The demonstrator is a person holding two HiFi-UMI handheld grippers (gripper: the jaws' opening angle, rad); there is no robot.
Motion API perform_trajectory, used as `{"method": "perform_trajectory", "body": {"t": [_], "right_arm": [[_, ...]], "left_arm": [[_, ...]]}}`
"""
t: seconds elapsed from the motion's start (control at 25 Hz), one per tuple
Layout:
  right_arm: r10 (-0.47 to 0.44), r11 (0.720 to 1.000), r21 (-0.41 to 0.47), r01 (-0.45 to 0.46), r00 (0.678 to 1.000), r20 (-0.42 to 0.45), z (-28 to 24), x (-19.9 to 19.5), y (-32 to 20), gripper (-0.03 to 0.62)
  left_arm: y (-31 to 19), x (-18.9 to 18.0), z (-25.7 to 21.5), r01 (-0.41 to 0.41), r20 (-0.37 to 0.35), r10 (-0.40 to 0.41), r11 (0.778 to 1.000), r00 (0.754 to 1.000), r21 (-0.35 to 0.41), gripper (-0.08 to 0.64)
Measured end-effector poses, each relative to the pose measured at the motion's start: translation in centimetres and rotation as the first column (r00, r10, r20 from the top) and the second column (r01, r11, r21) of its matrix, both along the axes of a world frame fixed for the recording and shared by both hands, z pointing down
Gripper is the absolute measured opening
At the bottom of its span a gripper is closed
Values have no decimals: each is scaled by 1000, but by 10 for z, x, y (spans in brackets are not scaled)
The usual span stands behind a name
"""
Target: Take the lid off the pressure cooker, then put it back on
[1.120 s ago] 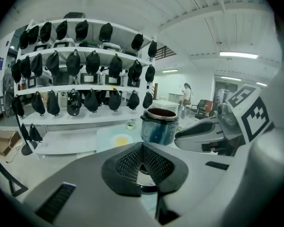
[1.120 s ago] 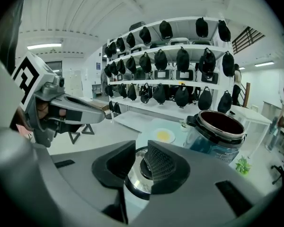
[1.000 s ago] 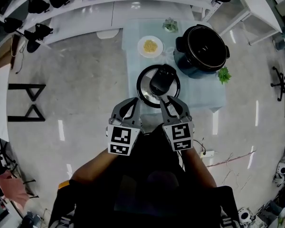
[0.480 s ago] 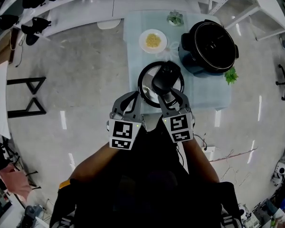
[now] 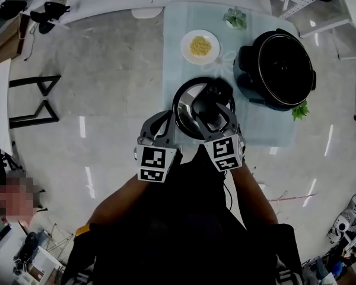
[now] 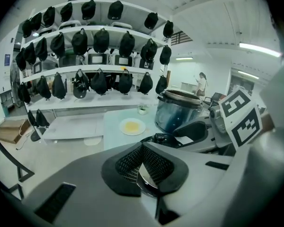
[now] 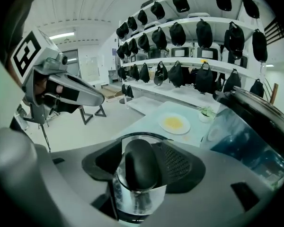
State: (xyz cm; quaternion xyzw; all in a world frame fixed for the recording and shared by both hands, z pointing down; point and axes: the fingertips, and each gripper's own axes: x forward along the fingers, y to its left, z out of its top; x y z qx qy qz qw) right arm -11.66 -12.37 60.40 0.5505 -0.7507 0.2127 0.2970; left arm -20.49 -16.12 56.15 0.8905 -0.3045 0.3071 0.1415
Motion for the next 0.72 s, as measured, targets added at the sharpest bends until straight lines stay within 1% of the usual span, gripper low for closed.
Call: {"method": "perform_trajectory", "body": {"t": [0.24,0.48,0.72], "right_arm": [[-125,992,-14,125,992,8,26,-6,-7,304],[-169,985,-23,169,986,18,49,-11,-9,307],[-216,976,-21,216,976,11,62,-15,-11,307]], "left_arm": [[-2,7,23,10,42,-9,1000,999,-26,8],[0,13,38,23,59,-21,999,998,-46,7],[-2,11,43,39,64,-36,998,997,-47,6]]}}
